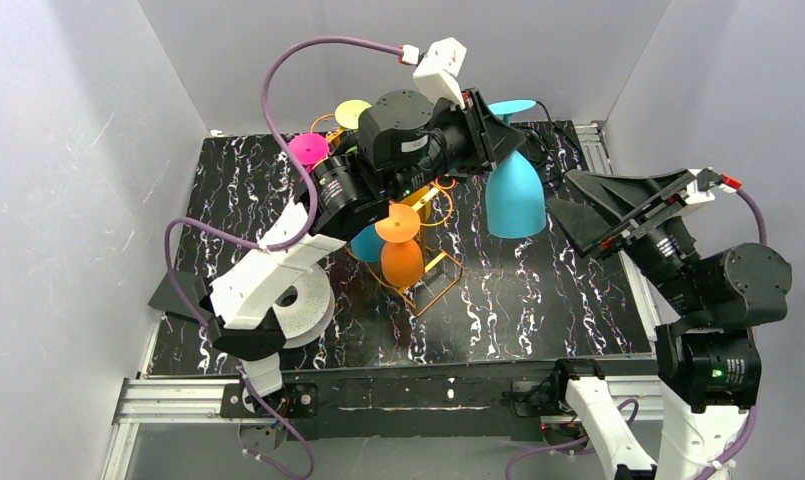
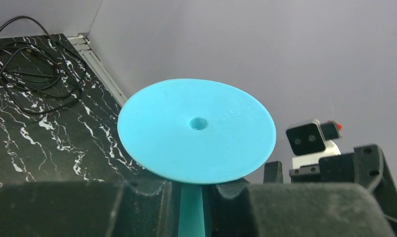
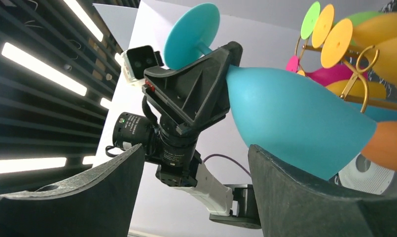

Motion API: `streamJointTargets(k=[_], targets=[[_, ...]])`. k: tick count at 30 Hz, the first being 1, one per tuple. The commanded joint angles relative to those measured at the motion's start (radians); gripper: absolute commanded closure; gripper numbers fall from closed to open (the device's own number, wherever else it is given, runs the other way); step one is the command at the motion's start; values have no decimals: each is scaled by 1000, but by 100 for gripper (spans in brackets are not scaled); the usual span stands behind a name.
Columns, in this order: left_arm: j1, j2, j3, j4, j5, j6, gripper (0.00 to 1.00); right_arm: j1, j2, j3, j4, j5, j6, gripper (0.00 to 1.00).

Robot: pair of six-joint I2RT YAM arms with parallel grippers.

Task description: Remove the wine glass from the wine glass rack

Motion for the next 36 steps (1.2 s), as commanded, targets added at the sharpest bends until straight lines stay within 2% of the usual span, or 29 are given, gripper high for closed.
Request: streamJointTargets(k=[1, 9, 13, 16, 20, 23, 31, 36], targets=[[13, -2, 32, 131, -86, -87, 100, 3, -34, 0, 98, 82, -97, 16], [32, 25, 81, 167, -153, -182, 100, 2, -106, -78, 97, 155, -148, 25], [32, -34, -7, 186, -180, -206, 100, 3, -126, -112, 88, 157, -159, 27], [40, -65, -89, 250, -194, -284, 100, 2, -122, -113, 86, 153, -197, 27], [48, -27, -18, 224, -201, -339, 100, 3, -99, -120, 116, 147, -208, 27], [57, -23, -20, 266, -220, -362, 100, 3, -79, -127, 139, 130, -195, 28], [71, -47, -53, 267, -223, -386, 100, 3, -67, -159, 199, 122, -177, 28], [91, -31, -16, 237, -210, -416, 100, 3, -48, -161, 252, 121, -151, 29]])
